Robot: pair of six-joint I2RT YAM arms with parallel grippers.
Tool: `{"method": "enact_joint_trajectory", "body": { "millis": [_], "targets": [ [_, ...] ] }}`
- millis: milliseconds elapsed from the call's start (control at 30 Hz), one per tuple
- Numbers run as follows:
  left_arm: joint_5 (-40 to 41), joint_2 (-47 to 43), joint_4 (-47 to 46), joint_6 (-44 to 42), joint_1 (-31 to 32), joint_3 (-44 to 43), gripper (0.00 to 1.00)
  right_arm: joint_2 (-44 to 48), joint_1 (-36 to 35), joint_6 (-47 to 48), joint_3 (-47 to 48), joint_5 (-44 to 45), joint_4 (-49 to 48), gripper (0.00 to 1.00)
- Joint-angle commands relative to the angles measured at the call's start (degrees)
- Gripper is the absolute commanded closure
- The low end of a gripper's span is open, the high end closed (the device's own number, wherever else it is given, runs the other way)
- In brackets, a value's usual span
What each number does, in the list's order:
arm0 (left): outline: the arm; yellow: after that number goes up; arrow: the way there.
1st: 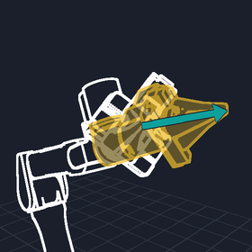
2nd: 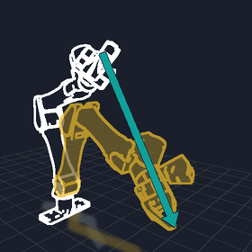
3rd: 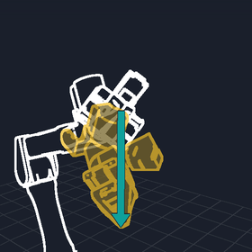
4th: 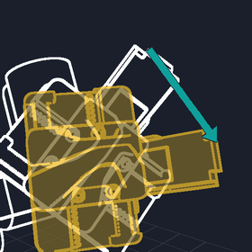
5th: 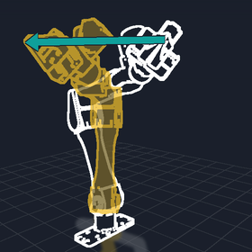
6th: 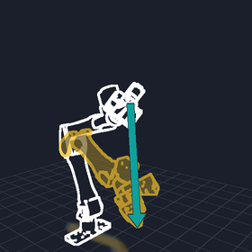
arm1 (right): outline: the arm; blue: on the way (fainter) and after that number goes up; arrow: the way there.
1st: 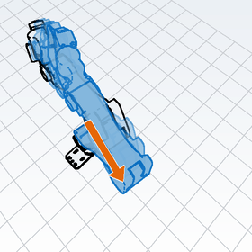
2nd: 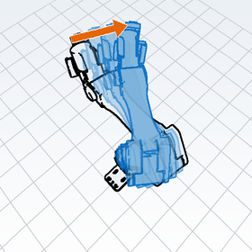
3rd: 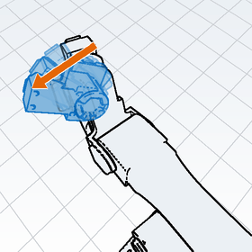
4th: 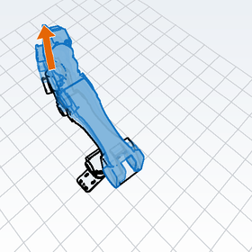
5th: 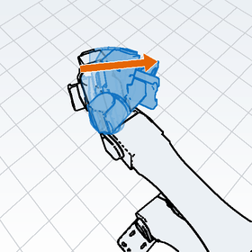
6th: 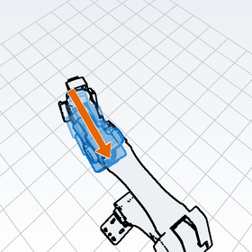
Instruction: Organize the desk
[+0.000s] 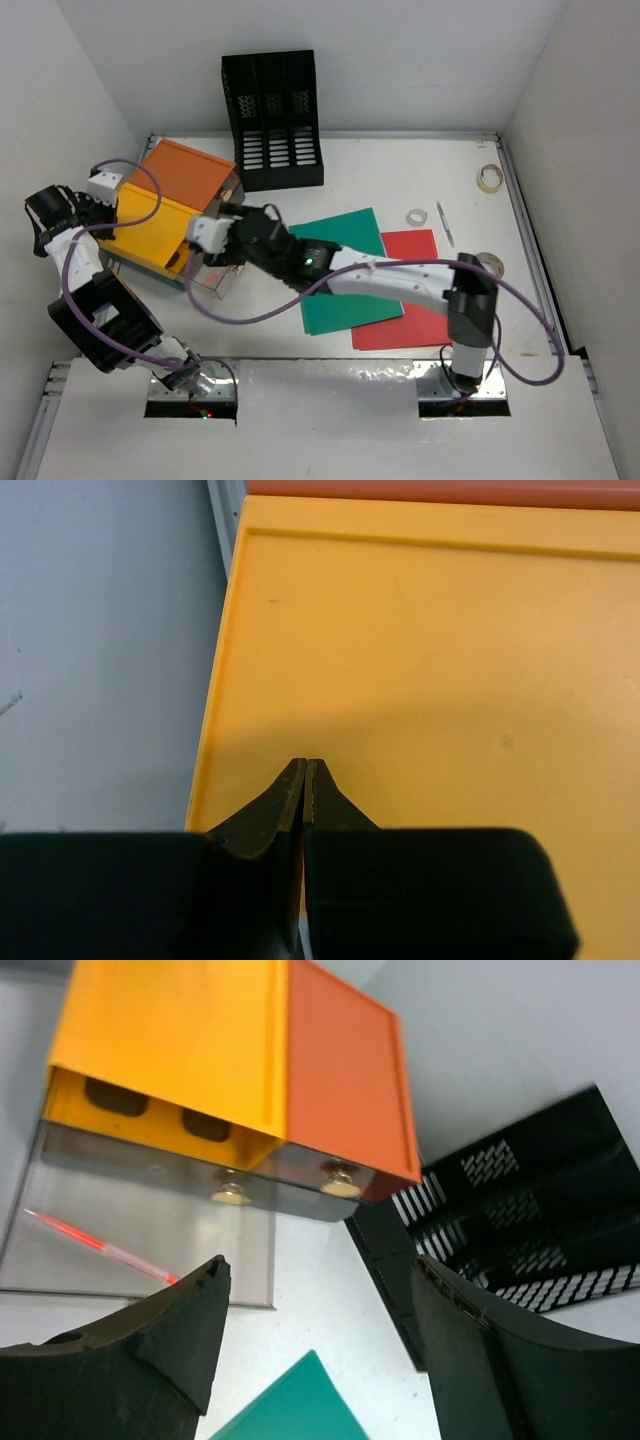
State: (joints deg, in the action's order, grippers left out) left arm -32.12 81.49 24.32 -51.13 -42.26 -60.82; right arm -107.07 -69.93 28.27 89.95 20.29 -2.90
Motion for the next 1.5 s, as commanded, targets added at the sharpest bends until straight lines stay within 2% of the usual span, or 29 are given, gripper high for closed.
{"method": "enact_joint_trajectory", "body": {
  "millis": [0, 67, 167, 200, 267, 333, 433, 500, 600, 633, 667, 733, 1067, 1267, 1333, 1367, 1467],
  "targets": [
    [-0.66, 2.00, 1.79, 0.16, -0.10, 2.37, 1.00, 7.46, 4.09, -10.93, -5.55, -3.86, -2.91, 0.29],
    [-0.84, 1.91, 1.00, 0.51, -0.02, 2.46, 1.00, 10.55, 6.37, -13.93, -8.11, -5.26, -1.77, 0.26],
    [-1.10, 2.00, -0.23, 1.30, -0.02, 2.81, 1.00, 16.52, 14.80, -22.71, -11.37, -10.07, 3.22, 0.22],
    [-1.28, 2.09, -0.49, 1.82, -0.10, 2.90, 1.00, 18.02, 20.74, -27.09, -12.07, -11.32, 5.07, 0.22],
    [-1.37, 2.00, -0.93, 2.61, -0.02, 2.98, 1.00, 21.89, 27.36, -32.98, -14.88, -12.38, 7.98, 0.20],
    [-1.37, 2.00, -1.11, 3.14, -0.01, 2.98, 1.00, 24.43, 37.20, -35.64, -16.65, -14.56, 10.27, 0.13],
    [-1.37, 1.83, -1.73, 4.46, -0.02, 3.16, 1.00, 24.98, 49.60, -39.52, -18.14, -22.82, 13.09, 0.10],
    [-1.63, 1.74, -1.82, 4.73, -0.02, 3.33, 1.00, 23.58, 55.83, -39.00, -18.24, -23.99, 14.84, 0.10],
    [-1.37, 1.39, -2.43, 4.64, 0.07, 3.78, 1.00, 18.40, 62.80, -39.61, -16.83, -24.07, 18.88, 0.18],
    [-1.19, 1.39, -2.52, 4.55, 0.07, 3.78, 1.00, 15.86, 64.47, -39.61, -16.83, -24.25, 19.85, 0.28],
    [-1.10, 1.39, -2.52, 4.38, 0.07, 3.78, 1.00, 14.62, 66.74, -39.44, -17.18, -24.08, 20.03, 0.31],
    [-0.75, 1.47, -2.61, 4.03, 0.07, 3.78, 1.00, 10.68, 68.95, -38.39, -17.35, -21.36, 20.38, 0.39],
    [-0.49, 2.00, -3.57, 3.50, 0.07, 5.01, 1.00, -4.98, 74.76, -36.89, -13.67, -19.16, 24.08, 0.37],
    [-1.28, 3.14, -3.66, 3.50, -0.01, 4.66, 1.00, -9.21, 74.85, -35.13, -13.40, -15.99, 25.05, 0.42],
    [-1.28, 3.23, -3.49, 3.50, 0.07, 4.39, 1.00, -9.48, 74.85, -34.95, -14.27, -16.25, 23.99, 0.46],
    [-1.28, 3.23, -3.40, 3.50, 0.07, 4.39, 1.00, -9.74, 74.94, -34.86, -14.63, -16.34, 23.82, 0.55],
    [-1.28, 3.06, -3.48, 3.50, -0.01, 4.22, 1.00, -9.83, 75.12, -34.78, -15.15, -15.99, 23.90, 0.71]
  ]
}}
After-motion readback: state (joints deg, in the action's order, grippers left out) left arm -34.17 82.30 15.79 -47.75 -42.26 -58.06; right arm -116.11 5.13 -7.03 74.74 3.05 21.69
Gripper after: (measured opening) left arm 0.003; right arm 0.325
